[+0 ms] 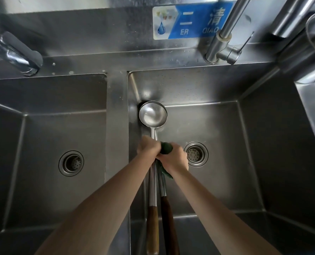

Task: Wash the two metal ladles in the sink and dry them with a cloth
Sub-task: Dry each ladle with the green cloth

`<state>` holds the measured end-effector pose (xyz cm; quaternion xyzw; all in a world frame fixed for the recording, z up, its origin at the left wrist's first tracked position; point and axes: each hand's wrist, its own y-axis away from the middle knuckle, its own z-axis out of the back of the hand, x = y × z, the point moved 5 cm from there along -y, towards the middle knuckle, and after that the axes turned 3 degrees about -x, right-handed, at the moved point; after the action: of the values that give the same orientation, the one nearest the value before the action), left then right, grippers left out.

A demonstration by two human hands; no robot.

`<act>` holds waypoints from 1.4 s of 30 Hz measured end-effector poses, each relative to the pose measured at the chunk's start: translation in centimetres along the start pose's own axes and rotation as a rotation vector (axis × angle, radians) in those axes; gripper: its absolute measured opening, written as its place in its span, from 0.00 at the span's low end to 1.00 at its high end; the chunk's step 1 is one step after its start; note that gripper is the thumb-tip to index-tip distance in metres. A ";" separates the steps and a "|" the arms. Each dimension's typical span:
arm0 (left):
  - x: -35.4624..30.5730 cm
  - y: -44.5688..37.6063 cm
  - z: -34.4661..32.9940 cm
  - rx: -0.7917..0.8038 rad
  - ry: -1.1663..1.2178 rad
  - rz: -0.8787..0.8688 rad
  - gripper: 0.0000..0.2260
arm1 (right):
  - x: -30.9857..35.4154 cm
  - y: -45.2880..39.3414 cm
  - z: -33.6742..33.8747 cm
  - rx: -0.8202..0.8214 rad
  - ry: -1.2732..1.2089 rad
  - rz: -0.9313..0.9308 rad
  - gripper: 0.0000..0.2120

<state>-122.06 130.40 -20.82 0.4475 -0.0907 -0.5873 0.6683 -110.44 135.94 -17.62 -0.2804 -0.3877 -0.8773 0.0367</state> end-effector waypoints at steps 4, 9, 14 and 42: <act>1.3 -0.6 0.0 -0.005 -0.035 0.024 0.15 | -0.5 0.0 -0.1 -0.019 -0.043 0.022 0.13; 1.5 -0.5 0.1 -0.018 0.037 0.045 0.16 | -1.3 0.3 -0.1 -0.016 -0.130 0.004 0.11; 1.6 1.3 0.2 0.039 0.011 0.037 0.19 | -1.5 1.6 0.7 -0.007 -0.209 0.031 0.07; -0.2 25.6 23.1 0.596 0.621 -0.501 0.18 | 11.3 28.8 10.7 0.489 -1.161 0.096 0.23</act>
<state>-119.07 116.89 10.80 0.7809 0.0590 -0.5175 0.3449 -106.85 125.13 13.03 -0.7113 -0.5208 -0.4656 -0.0774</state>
